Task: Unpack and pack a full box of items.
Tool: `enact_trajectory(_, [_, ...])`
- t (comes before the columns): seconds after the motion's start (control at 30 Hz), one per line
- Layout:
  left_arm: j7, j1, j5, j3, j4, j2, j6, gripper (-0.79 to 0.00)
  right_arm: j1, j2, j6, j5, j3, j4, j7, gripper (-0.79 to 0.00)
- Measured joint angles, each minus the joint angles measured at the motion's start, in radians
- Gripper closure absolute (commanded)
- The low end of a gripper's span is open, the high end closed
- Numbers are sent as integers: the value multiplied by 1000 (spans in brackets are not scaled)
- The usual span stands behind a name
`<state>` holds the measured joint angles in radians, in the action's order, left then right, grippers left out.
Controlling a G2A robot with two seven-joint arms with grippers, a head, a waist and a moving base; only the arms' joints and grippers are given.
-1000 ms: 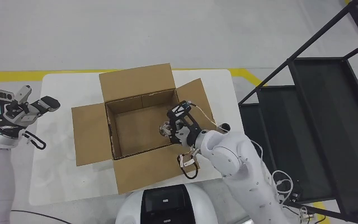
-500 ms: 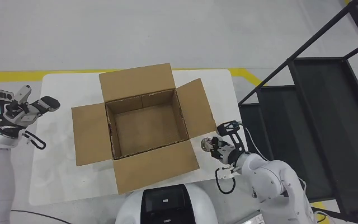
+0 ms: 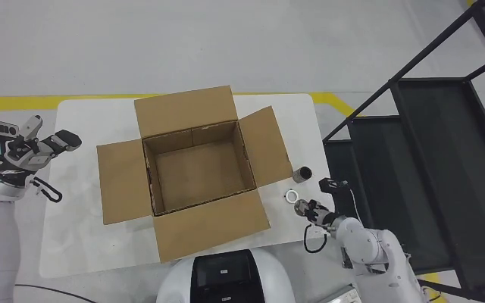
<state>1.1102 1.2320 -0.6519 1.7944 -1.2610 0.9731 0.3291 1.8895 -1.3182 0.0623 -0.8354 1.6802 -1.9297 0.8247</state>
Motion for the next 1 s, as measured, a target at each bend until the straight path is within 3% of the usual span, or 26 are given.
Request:
enact_trajectory(0.57, [0, 0, 0, 0, 0, 0, 0, -785, -118, -5, 150, -36, -64, 244, -200, 0])
enact_trajectory(0.6, [0, 0, 0, 0, 0, 0, 0, -785, -126, -6, 157, -41, -68, 252, -205, -139])
enact_trajectory(0.7, [0, 0, 0, 0, 0, 0, 0, -785, -150, -6, 166, -38, -79, 280, -223, -699])
enact_trajectory(0.73, [0, 0, 0, 0, 0, 0, 0, -785, -158, -7, 166, -37, -83, 288, -226, -785])
enact_trajectory(1.0, [0, 0, 0, 0, 0, 0, 0, -785, -160, -4, 161, -26, -82, 259, -247, -785])
